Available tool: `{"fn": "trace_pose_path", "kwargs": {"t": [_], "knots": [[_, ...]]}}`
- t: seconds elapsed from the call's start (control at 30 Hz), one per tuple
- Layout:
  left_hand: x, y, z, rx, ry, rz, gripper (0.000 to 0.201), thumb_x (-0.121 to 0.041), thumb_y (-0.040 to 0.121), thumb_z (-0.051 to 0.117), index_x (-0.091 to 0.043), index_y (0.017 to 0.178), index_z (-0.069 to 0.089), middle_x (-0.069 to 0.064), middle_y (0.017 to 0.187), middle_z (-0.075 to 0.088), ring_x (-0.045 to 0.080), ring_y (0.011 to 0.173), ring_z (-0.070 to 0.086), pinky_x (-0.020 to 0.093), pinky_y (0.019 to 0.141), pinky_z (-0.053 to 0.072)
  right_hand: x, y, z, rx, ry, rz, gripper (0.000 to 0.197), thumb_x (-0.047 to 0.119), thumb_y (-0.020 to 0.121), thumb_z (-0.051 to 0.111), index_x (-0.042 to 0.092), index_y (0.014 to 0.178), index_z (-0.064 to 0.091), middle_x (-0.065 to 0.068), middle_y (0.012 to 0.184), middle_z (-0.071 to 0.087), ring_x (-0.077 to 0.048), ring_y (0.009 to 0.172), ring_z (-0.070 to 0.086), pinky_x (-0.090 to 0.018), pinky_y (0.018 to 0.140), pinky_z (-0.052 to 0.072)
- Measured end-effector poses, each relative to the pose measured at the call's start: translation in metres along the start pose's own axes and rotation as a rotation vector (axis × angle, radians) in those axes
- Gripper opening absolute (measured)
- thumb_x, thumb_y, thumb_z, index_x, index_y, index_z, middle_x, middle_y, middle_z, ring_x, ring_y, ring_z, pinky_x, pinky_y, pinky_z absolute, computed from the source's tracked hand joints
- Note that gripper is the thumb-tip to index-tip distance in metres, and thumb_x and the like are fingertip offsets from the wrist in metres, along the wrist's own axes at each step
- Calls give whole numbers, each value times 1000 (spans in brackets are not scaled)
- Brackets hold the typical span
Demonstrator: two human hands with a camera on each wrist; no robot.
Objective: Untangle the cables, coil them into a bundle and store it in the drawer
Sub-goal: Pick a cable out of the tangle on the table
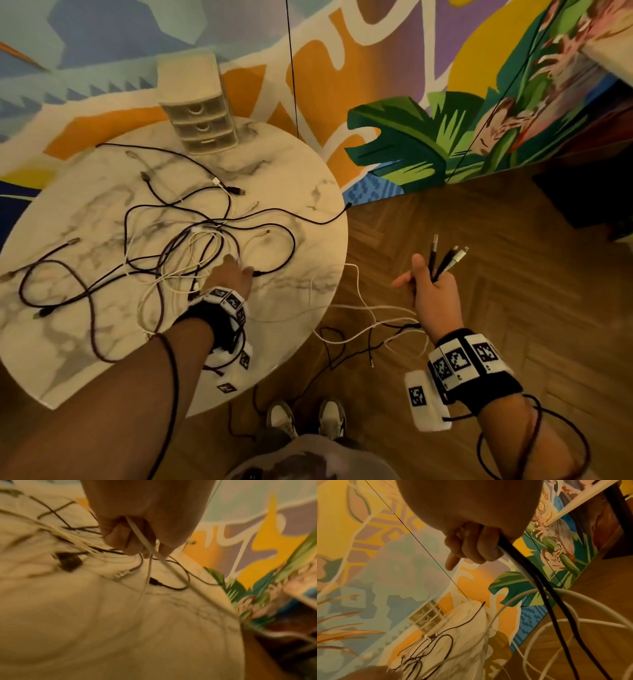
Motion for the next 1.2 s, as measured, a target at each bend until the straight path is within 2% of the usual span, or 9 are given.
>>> {"fn": "trace_pose_path", "kwargs": {"t": [0.17, 0.3, 0.43, 0.53, 0.63, 0.73, 0.83, 1.03, 1.2], "knots": [[-60, -10, -11, -45, -127, 314, 35, -32, 96, 43, -4, 107, 62, 17, 109, 64, 34, 103, 57, 32, 80, 39, -9, 10, -19, -48, -300, 27, 55, 46, 97, 38, 15, 62, 68, -5, 64, 62, -20, 54, 58, -32, 54, 48], [-165, -47, -71, -257, -718, 555, 27, -28, 93, 44, -12, 75, 56, -3, 64, 50, 20, 66, 49, 29, 62, 30, -27, 9, -32, -81, -486, 75, 54, 48, 96, 39, 17, 64, 69, -6, 66, 62, -24, 60, 60, -33, 58, 49], [-213, -60, -99, -294, -1109, 612, 25, -29, 95, 38, -24, 74, 49, -8, 57, 40, 13, 53, 37, 30, 54, 31, -49, -1, -48, -66, -519, 119, 50, 43, 95, 43, 14, 62, 68, -5, 62, 61, -25, 59, 59, -31, 57, 46], [-215, -59, -38, -42, -682, 622, 29, -26, 96, 39, -19, 75, 58, 4, 71, 57, 25, 73, 55, 36, 67, 42, -61, -7, -62, -88, -510, 124, 46, 39, 93, 50, 13, 59, 68, -3, 57, 60, -25, 57, 60, -35, 58, 51], [-222, -62, 0, -110, -343, 755, 36, -27, 98, 41, -7, 80, 65, 11, 83, 61, 23, 77, 55, 33, 70, 42, -68, -11, -81, -129, -496, 144, 46, 40, 94, 50, 10, 65, 70, -2, 57, 59, -20, 54, 58, -29, 53, 43], [-245, -48, -5, -203, -656, 697, 35, -28, 99, 42, -9, 80, 63, 4, 72, 55, 6, 60, 47, 17, 59, 37, -75, -18, -101, -190, -359, 190, 50, 40, 97, 43, 11, 65, 69, -4, 56, 56, -19, 49, 54, -28, 51, 41], [-259, -41, 11, -142, -962, 694, 28, -33, 97, 44, -29, 76, 62, 1, 68, 57, 14, 58, 52, 29, 61, 47, -73, -30, -111, -209, -92, 173, 56, 43, 98, 38, 7, 66, 66, 0, 47, 43, -11, 39, 37, -24, 43, 32], [-228, -68, 98, 436, 173, 467, 55, -45, 90, 53, -8, 131, 46, 14, 124, 59, 33, 110, 58, 38, 91, 48, -40, -33, -113, -172, 233, 24, 59, 36, 102, 31, 2, 68, 66, 1, 38, 39, -12, 36, 33, -21, 41, 29], [-257, -147, 76, 710, 47, 1058, 45, -21, 85, 66, -16, 128, 53, 0, 125, 52, 13, 112, 51, 13, 88, 39, -3, -27, -106, -161, 335, -86, 52, 32, 102, 33, 6, 72, 66, 3, 56, 59, -10, 54, 54, -19, 54, 43]]}}
Point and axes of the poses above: each hand's wrist, its own y-axis towards the middle knuckle, its own z-axis out of the palm, x = y × z, the point moved 3 cm from there along y, towards the middle knuckle
